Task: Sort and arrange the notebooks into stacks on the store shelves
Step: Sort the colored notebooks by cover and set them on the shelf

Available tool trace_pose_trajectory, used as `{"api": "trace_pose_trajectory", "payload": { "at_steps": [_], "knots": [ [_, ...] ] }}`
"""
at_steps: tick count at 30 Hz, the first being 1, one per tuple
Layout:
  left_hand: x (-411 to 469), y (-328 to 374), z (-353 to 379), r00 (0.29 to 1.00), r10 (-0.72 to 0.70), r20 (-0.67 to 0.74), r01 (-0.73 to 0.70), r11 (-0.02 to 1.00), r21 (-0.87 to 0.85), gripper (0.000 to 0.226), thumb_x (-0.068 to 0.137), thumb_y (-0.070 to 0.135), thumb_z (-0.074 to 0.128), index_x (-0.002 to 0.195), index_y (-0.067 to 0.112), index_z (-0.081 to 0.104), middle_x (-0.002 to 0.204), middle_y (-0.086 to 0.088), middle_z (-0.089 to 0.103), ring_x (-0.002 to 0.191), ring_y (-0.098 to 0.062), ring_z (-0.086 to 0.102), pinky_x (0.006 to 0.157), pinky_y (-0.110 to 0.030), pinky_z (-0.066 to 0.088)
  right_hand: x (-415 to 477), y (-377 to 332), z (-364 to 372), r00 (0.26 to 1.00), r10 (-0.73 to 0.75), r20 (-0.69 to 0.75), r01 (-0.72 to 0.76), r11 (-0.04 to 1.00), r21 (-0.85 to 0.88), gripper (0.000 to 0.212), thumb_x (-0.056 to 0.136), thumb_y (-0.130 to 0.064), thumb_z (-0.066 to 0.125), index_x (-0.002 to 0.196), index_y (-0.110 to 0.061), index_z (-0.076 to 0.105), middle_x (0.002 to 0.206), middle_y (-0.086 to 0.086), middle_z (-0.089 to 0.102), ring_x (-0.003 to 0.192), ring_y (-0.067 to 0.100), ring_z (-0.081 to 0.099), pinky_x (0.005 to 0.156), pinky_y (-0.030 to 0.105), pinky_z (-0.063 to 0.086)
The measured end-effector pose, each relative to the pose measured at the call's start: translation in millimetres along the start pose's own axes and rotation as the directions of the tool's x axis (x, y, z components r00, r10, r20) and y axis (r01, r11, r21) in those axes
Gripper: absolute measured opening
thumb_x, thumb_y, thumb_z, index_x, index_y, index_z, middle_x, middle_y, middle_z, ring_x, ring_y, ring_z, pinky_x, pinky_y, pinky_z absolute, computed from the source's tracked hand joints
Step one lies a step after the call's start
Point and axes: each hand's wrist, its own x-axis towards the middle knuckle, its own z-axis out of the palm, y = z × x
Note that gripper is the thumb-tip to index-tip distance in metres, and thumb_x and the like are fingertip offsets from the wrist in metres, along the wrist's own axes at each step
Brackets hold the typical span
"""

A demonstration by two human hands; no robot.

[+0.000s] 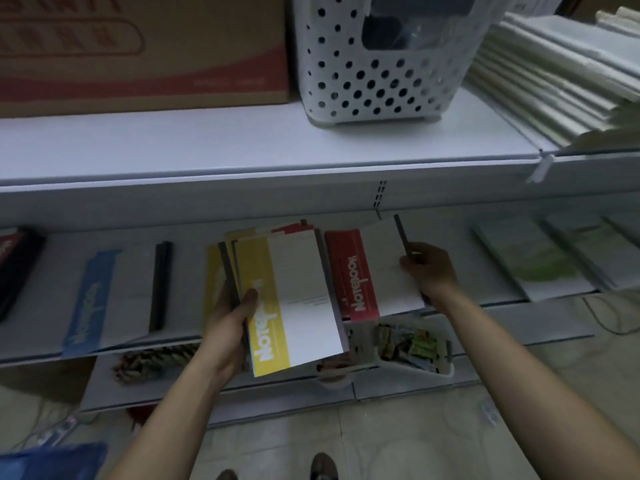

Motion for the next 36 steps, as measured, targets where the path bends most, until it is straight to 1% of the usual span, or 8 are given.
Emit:
{"api": "trace_pose_trajectory", "payload": {
  "at_steps": [7, 11, 14, 19, 22, 26, 30, 36],
  "knots": [
    [-12, -8, 8, 0.996, 0.072, -0.053, -0.073, 0.997, -0.025, 0.067, 0.094, 0.025, 0.072, 0.153, 0.028, 0.042, 0.143, -0.006, 0.062, 0.129, -0.031, 0.061, 0.112, -0.059, 0.043, 16, 0, 14, 0.992, -0.077, -0.096, 0.048, 0.961, -0.274, 0.032, 0.091, -0.032, 0.072, 0.117, -0.013, 0.070, 0.110, 0.009, 0.073, 0.096, 0.028, 0.068, 0.079, 0.031, 0.050],
    [-15, -7, 10, 0.993, 0.114, -0.044, -0.116, 0.993, -0.035, 0.053, 0.102, 0.013, 0.060, 0.150, 0.030, 0.044, 0.137, -0.002, 0.067, 0.122, -0.027, 0.067, 0.104, -0.052, 0.052, 13, 1, 20, 0.986, -0.070, -0.151, 0.009, 0.928, -0.372, 0.039, 0.093, -0.040, 0.067, 0.124, -0.016, 0.063, 0.119, 0.010, 0.063, 0.094, 0.027, 0.063, 0.072, 0.030, 0.045],
    [-16, -9, 12, 0.989, 0.138, -0.051, -0.139, 0.990, -0.011, 0.047, 0.102, 0.011, 0.058, 0.143, 0.033, 0.048, 0.130, 0.004, 0.070, 0.116, -0.019, 0.070, 0.092, -0.040, 0.057, -11, -15, 31, 0.978, -0.175, -0.113, 0.143, 0.959, -0.244, 0.027, 0.097, -0.037, 0.062, 0.117, -0.018, 0.063, 0.110, 0.005, 0.062, 0.082, 0.015, 0.058, 0.068, 0.025, 0.041],
    [-19, -7, 2, 0.988, 0.144, -0.059, -0.144, 0.990, 0.012, 0.043, 0.103, 0.010, 0.057, 0.143, 0.026, 0.049, 0.126, -0.001, 0.073, 0.110, -0.021, 0.073, 0.078, -0.030, 0.062, -84, -51, 82, 0.921, -0.264, 0.285, 0.228, 0.962, 0.152, 0.017, 0.093, -0.036, 0.069, 0.102, -0.041, 0.056, 0.095, -0.021, 0.066, 0.088, -0.006, 0.064, 0.072, 0.017, 0.050],
    [-23, -2, -21, 0.994, 0.066, -0.087, -0.072, 0.995, -0.064, 0.038, 0.105, 0.019, 0.053, 0.142, 0.027, 0.049, 0.124, -0.005, 0.074, 0.106, -0.027, 0.074, 0.080, -0.040, 0.063, -96, -54, 112, 0.936, -0.265, 0.231, 0.206, 0.946, 0.249, 0.021, 0.091, -0.025, 0.073, 0.099, -0.038, 0.058, 0.098, -0.019, 0.068, 0.092, 0.000, 0.067, 0.075, 0.016, 0.054],
    [-27, 8, -61, 0.986, 0.069, -0.151, -0.076, 0.996, -0.043, 0.036, 0.106, 0.015, 0.049, 0.140, 0.028, 0.050, 0.117, 0.001, 0.076, 0.099, -0.020, 0.076, 0.073, -0.033, 0.063, -93, -63, 141, 0.932, -0.288, 0.222, 0.229, 0.939, 0.257, 0.016, 0.094, -0.017, 0.068, 0.098, -0.030, 0.060, 0.095, -0.017, 0.069, 0.086, -0.007, 0.065, 0.069, 0.009, 0.049],
    [-27, 18, -111, 0.961, 0.058, -0.270, -0.060, 0.998, -0.001, 0.044, 0.107, 0.018, 0.052, 0.150, 0.024, 0.044, 0.137, -0.006, 0.066, 0.113, -0.026, 0.071, 0.089, -0.041, 0.058, -82, -76, 163, 0.955, -0.237, 0.180, 0.185, 0.946, 0.265, 0.012, 0.095, -0.016, 0.066, 0.095, -0.028, 0.062, 0.093, -0.013, 0.069, 0.085, 0.001, 0.067, 0.061, 0.009, 0.047],
    [-31, 45, -171, 0.925, 0.131, -0.357, -0.125, 0.991, 0.038, 0.033, 0.107, 0.018, 0.051, 0.140, 0.021, 0.050, 0.121, -0.005, 0.071, 0.095, -0.021, 0.073, 0.079, -0.037, 0.056, -48, -84, 185, 0.973, -0.163, 0.160, 0.144, 0.981, 0.128, 0.008, 0.093, -0.024, 0.069, 0.099, -0.024, 0.064, 0.092, -0.008, 0.066, 0.087, 0.015, 0.066, 0.072, 0.032, 0.055]
  ]
}}
